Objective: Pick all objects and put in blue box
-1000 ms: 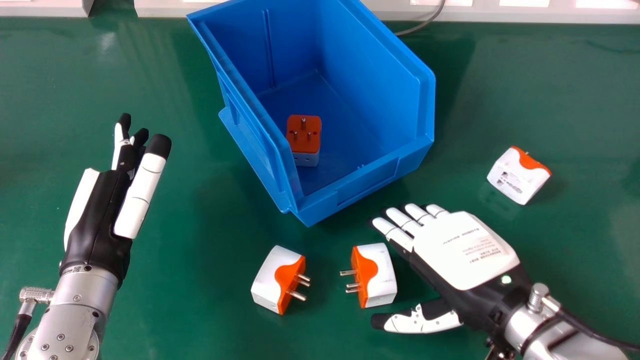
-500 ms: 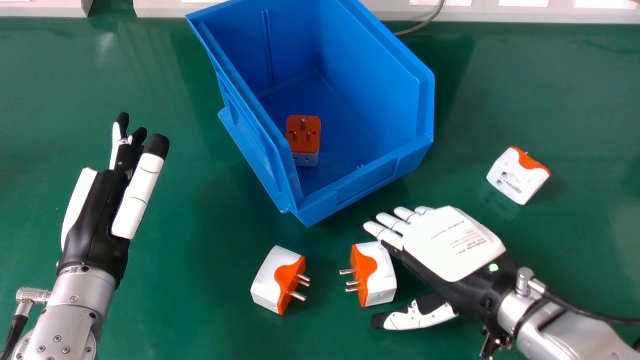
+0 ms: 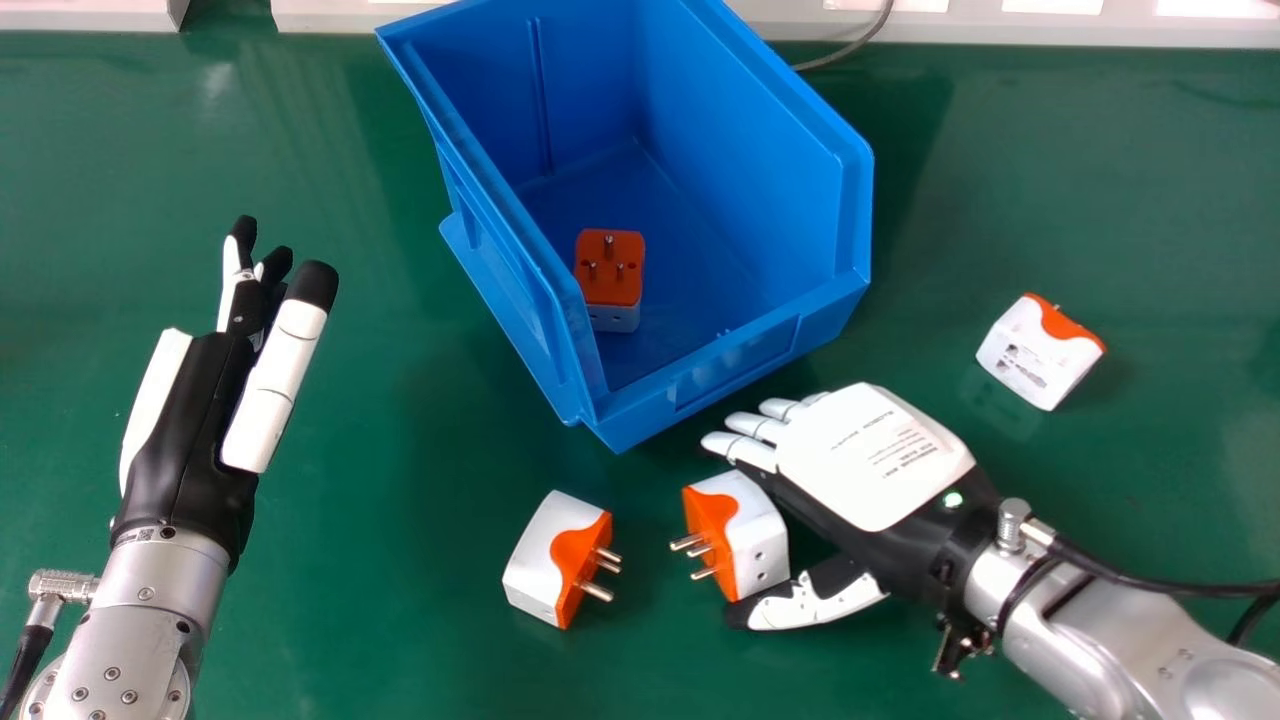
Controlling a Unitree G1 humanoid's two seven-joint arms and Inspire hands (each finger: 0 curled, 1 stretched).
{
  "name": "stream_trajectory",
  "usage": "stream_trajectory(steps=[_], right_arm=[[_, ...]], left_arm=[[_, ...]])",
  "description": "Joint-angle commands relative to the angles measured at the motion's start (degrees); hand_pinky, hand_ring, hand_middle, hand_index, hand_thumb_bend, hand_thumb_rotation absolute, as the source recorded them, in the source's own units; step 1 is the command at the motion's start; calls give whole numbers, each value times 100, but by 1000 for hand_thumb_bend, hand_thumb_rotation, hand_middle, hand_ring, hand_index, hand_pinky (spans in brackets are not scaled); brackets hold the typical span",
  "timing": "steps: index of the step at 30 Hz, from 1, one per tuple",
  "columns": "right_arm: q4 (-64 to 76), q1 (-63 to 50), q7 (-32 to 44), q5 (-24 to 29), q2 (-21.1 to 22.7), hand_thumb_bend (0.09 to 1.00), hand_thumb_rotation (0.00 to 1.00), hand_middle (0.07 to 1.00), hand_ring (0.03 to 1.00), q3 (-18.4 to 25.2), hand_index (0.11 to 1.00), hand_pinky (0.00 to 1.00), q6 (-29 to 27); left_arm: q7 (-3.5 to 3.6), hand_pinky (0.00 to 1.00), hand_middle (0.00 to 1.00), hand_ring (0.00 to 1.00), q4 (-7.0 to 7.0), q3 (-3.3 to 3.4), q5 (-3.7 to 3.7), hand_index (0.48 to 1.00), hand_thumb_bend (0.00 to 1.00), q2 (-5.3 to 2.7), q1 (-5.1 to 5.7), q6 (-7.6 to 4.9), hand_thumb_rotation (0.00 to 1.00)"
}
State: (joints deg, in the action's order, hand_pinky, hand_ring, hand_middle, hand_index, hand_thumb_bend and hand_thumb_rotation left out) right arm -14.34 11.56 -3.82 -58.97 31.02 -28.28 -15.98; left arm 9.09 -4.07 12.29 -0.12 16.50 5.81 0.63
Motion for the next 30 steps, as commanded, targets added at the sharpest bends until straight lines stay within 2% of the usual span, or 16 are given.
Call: stream_trajectory(steps=[1,5,10,13,21,26,30], right_arm=[[-186,13,-218,49,-36,498,201,332,289,-58,524,254,-87],[-228,8,-240,163,-33,505,159,238,183,-26,499,142,-85],[20,-83,-103,241,38,508,144,195,137,43,490,93,12],[167,-127,-18,240,82,513,125,133,72,38,478,29,99],[681,-328,297,344,116,513,118,129,63,115,474,20,360],[843,-425,215,450,123,512,118,136,66,191,473,23,358],[1022,-548,246,528,147,511,116,139,69,283,473,24,369]], left_arm=[[8,1000,1000,1000,-200,46,-47,1000,815,56,24,-9,1000],[12,1000,1000,1000,-218,52,-49,1000,814,59,24,7,1000],[25,1000,1000,1000,-188,58,-67,1000,814,61,3,14,1000],[41,1000,1000,1000,-181,67,-80,1000,813,63,1,19,1000],[69,1000,1000,1000,-287,64,-54,1000,821,62,27,62,1000],[96,1000,1000,1000,-252,71,-49,1000,826,89,22,26,1000],[123,1000,1000,1000,-223,74,-74,1000,830,102,1,15,1000]])
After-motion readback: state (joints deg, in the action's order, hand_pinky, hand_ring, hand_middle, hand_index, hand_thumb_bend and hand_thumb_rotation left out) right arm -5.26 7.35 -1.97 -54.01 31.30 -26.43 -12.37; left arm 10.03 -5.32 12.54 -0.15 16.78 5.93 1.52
